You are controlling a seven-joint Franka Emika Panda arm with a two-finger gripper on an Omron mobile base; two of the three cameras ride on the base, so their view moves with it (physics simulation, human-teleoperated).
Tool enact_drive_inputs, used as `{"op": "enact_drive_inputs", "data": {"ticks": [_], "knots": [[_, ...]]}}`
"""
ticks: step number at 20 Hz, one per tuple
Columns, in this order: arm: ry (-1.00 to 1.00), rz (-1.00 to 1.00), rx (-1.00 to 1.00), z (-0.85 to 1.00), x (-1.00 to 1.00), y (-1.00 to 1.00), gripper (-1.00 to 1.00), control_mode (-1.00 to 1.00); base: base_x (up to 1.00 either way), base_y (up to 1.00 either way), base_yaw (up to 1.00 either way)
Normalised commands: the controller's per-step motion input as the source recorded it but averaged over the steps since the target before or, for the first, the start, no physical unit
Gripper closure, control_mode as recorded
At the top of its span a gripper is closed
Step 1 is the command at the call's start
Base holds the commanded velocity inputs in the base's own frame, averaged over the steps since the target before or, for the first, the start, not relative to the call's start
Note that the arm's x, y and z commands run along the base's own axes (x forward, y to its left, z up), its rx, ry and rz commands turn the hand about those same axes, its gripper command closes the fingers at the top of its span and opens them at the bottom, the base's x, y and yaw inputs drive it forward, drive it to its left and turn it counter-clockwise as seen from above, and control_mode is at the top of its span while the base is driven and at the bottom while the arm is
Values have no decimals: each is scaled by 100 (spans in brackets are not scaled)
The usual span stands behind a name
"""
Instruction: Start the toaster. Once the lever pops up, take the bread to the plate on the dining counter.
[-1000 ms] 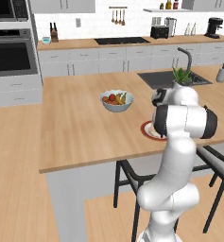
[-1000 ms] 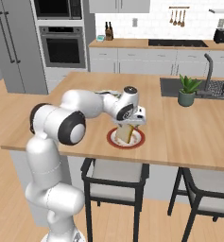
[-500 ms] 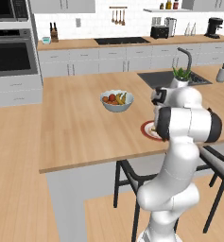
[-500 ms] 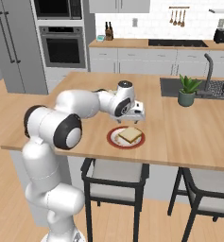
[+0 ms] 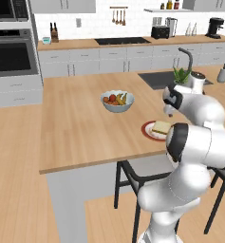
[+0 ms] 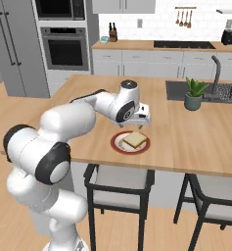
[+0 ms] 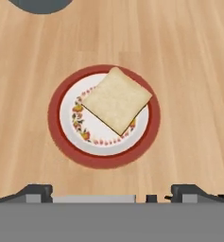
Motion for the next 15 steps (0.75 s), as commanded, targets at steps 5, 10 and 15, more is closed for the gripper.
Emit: {"op": "enact_drive_inputs", "data": {"ticks": [5, 10, 15], "knots": [[-5, 0, -2, 70, -83, 41, -100, -100, 0, 0, 0], [-1, 0, -3, 65, -43, 66, -100, -100, 0, 0, 0], [0, 2, 0, 46, -22, 55, -100, -100, 0, 0, 0]]}}
